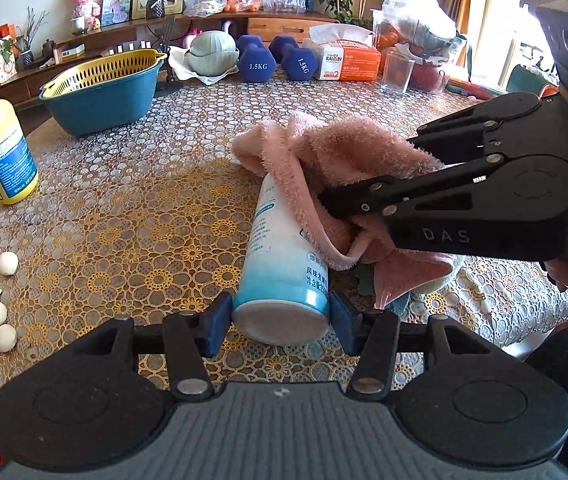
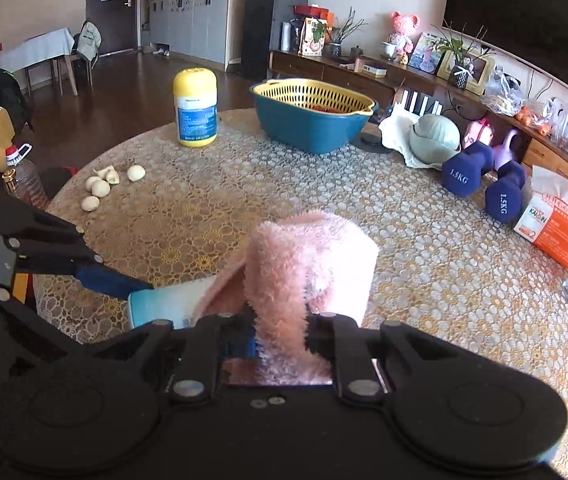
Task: Clean container
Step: 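Stand the bottle upright and open the left gripper while the right lays the towel down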
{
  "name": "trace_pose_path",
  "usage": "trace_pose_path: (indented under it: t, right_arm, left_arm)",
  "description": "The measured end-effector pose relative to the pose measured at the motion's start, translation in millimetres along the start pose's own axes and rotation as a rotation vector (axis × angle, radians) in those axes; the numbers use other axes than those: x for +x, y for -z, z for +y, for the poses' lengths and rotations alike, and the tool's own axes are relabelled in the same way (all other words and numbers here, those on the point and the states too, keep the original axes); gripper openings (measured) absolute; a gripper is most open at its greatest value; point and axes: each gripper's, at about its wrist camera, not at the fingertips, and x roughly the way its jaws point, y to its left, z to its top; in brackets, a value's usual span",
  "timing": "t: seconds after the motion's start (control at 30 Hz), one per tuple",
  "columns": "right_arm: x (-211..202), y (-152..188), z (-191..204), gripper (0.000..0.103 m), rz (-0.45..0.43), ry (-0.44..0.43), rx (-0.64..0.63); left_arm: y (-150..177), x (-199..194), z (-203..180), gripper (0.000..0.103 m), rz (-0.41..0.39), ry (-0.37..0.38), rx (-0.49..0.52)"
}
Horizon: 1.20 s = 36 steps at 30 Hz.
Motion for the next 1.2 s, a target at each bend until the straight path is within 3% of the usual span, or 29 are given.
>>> trace_pose_path:
  t: [0.4, 0.57, 0.73, 0.83, 0.9, 0.97, 1.03, 1.2]
  right_arm:
    - [5.0, 22.7, -68.1, 0.016, 0.075, 0.2, 0.151]
    - [-4.0, 42.5, -97.2, 0.02, 0.1, 0.202, 0.289]
    - [-6.1, 50.7, -99.8, 0.022, 0.094, 0.202, 0.329]
    - [-15.1, 49.6, -98.7, 0.028, 0.075, 0.211, 0.342]
    - [-24.4, 51.3, -98.6, 0.035, 0.057, 0.208, 0.359]
    - [-35.6, 54.3, -96.9, 0.043, 0.035, 0.219, 0.367]
    - [-48.3, 57.3, -95.0, 0.044, 0.013, 0.217, 0.383]
    - [-86.7, 62.4, -78.1, 0.062, -0.08, 0.184, 0.407]
  left_arm:
    - [-1.8, -4.0, 1.0, 0.053, -0.008, -0.001, -0.008]
    - [-2.1, -5.4, 1.3, 0.053, -0.011, -0.004, -0.009]
    - [0.8, -4.4, -1.1, 0.053, 0.007, -0.015, -0.008]
    - [0.4, -12.4, -4.0, 0.055, -0.016, -0.035, 0.005]
    - [-1.2, -18.3, -5.8, 0.065, -0.034, -0.051, 0.011]
    - [-1.7, -24.0, -7.0, 0.066, -0.049, -0.061, 0.012]
    - [-2.4, -29.3, -8.7, 0.067, -0.059, -0.065, 0.01]
    - [-2.3, -44.6, -14.1, 0.086, -0.104, -0.083, -0.002]
